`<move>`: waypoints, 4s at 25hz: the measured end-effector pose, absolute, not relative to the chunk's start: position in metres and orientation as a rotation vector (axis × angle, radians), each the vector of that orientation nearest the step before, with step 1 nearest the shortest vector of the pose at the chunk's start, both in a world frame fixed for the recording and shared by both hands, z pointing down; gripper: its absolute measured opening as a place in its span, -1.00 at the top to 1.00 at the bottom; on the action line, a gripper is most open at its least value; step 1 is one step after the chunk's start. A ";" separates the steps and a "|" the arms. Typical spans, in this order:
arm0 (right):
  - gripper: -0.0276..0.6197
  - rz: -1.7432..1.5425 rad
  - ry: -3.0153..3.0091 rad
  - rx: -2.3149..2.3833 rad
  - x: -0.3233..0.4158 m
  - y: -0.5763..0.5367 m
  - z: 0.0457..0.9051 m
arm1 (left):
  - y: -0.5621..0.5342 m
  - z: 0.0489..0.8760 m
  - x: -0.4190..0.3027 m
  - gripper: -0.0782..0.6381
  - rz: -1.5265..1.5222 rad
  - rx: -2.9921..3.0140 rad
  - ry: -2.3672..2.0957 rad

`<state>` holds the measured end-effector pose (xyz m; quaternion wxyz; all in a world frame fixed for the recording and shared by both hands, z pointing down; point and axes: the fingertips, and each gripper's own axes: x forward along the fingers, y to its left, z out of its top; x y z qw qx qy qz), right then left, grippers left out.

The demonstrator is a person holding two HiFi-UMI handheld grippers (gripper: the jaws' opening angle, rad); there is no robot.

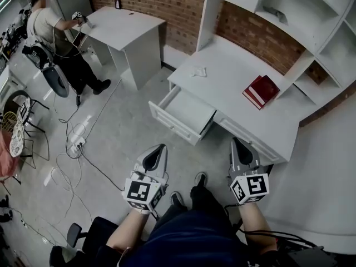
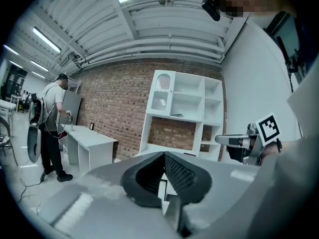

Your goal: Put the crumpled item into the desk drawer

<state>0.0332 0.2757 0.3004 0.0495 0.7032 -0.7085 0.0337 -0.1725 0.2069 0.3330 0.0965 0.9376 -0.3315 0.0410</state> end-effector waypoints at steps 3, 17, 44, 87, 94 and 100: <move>0.91 0.111 -2.180 2.133 0.034 0.263 0.305 | 0.200 0.341 -0.171 0.78 0.133 2.791 -0.987; 0.91 0.166 -2.313 2.047 0.091 0.164 0.327 | 0.126 0.351 -0.114 0.78 0.219 2.767 -1.098; 0.91 0.308 -2.316 1.980 0.181 0.042 0.371 | 0.008 0.380 -0.030 0.78 0.346 2.672 -1.140; 0.56 0.156 -1.815 1.120 0.200 -0.204 0.617 | -0.135 0.502 -0.035 0.43 0.763 2.676 -1.004; 0.56 0.158 -1.745 0.992 0.203 -0.232 0.666 | -0.132 0.521 -0.058 0.43 0.792 2.576 -1.048; 0.59 0.152 -1.709 0.972 0.206 -0.242 0.684 | -0.129 0.531 -0.072 0.43 0.799 2.524 -1.076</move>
